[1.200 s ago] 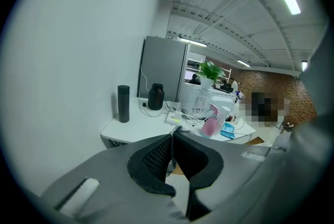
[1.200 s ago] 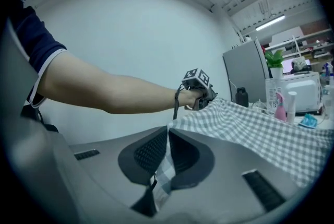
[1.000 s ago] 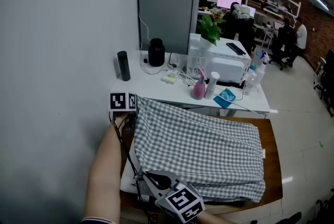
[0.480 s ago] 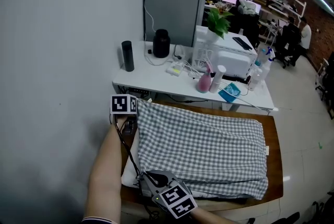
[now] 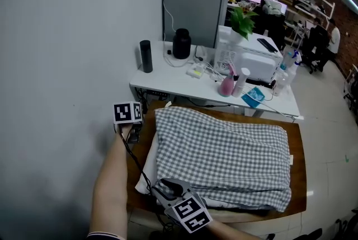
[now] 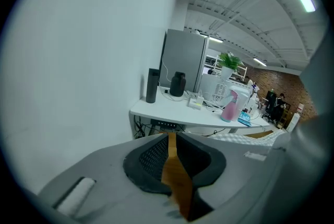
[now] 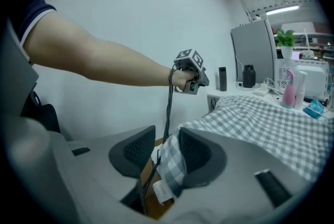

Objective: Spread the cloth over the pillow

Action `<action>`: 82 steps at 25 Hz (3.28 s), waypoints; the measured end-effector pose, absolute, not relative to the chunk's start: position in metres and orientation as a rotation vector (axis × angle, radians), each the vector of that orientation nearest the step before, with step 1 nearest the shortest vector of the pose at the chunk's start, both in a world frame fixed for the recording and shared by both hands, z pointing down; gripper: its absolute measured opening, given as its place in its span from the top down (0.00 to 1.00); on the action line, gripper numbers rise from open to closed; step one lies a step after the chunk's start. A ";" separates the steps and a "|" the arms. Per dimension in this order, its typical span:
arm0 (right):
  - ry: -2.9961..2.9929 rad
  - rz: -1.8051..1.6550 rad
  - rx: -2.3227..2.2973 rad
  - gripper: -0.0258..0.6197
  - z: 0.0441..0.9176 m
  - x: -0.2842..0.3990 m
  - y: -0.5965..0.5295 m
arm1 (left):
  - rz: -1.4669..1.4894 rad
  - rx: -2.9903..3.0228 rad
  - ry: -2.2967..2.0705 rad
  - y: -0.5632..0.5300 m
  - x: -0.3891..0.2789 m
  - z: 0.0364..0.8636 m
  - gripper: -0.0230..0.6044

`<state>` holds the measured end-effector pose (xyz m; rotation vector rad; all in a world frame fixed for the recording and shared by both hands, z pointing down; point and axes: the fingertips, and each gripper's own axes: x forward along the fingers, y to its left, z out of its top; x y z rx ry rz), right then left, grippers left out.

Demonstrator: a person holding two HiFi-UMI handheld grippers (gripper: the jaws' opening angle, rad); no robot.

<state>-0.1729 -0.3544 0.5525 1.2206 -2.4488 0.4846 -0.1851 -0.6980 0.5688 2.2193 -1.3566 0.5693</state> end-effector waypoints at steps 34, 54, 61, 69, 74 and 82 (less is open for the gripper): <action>-2.519 0.381 1.619 0.96 0.452 -0.032 -0.299 | 0.606 2.247 -1.454 -0.403 -0.205 0.602 0.90; -2.477 0.397 1.692 0.96 0.450 -0.006 -0.310 | 0.667 2.425 -1.443 -0.376 -0.158 0.638 0.60; -2.472 0.400 1.701 0.96 0.449 -0.004 -0.311 | 0.652 2.483 -1.424 -0.395 -0.127 0.621 0.63; -2.434 0.391 1.770 0.96 0.446 0.020 -0.308 | 0.716 2.503 -1.491 -0.412 -0.120 0.611 0.93; -2.441 0.411 1.763 0.96 0.449 0.018 -0.311 | 0.725 2.500 -1.597 -0.423 -0.153 0.591 0.93; -2.501 0.431 1.671 0.96 0.452 -0.013 -0.322 | 0.932 2.469 -1.761 -0.433 -0.214 0.569 0.93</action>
